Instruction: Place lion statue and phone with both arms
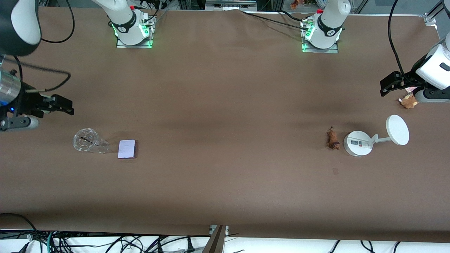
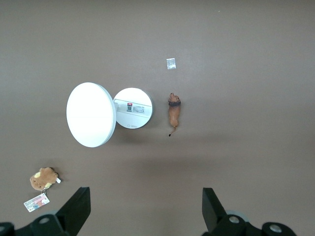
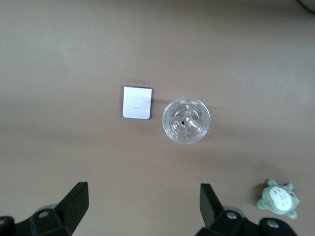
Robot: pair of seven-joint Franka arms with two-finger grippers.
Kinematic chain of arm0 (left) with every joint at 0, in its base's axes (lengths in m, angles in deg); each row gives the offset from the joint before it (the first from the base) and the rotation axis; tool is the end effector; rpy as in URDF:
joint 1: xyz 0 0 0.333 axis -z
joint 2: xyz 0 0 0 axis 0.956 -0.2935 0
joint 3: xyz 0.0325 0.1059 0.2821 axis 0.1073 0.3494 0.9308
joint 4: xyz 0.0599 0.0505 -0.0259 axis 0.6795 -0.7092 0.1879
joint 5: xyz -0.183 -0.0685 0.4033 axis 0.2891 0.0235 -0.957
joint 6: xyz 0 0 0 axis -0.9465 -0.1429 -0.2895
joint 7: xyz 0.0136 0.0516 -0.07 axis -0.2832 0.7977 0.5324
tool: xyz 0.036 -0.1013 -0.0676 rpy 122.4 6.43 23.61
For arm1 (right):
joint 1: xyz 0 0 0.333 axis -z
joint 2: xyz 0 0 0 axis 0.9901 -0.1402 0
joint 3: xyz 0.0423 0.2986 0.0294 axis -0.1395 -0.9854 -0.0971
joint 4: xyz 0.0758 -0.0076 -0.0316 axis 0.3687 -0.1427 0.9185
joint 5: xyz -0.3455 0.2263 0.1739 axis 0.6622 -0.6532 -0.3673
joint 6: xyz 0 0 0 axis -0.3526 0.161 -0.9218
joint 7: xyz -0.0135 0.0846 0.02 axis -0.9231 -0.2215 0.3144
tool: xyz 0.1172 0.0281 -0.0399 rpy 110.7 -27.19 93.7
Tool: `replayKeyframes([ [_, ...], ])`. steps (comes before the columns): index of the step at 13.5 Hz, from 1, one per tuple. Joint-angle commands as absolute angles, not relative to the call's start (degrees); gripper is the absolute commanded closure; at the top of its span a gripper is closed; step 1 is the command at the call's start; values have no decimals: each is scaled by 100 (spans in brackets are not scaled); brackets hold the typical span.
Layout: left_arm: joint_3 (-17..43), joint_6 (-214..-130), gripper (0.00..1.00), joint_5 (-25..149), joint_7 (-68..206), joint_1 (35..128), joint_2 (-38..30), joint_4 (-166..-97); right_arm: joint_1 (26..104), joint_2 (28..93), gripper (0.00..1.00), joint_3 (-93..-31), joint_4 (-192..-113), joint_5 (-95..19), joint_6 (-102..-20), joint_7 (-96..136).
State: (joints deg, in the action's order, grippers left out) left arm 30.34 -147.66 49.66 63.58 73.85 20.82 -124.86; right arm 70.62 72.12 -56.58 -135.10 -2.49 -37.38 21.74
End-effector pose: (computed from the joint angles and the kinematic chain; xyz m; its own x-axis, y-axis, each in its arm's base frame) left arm 0.6161 -0.0083 0.5592 0.9997 -0.0089 -0.0208 -0.0102 -0.9978 -0.0656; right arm 0.6732 0.0198 0.5411 0.9911 0.1302 -0.0258 0.1307 -0.9913 0.0181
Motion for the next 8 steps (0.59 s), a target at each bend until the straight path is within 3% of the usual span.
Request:
replayKeyframes([
  [1,3067,-14717,0,5032,6389,7425,2144,-12522,7412,8019,0,-6014,-14089,-97,-3674,2146],
  [3,3067,-14717,0,5032,6389,7425,2144,-12522,7517,8240,0,-6050,-14352,-132,-3489,2155],
  [8,3067,-14717,0,5032,6398,7460,2144,-12514,7508,8004,0,-5997,-14090,-141,-3366,2111],
])
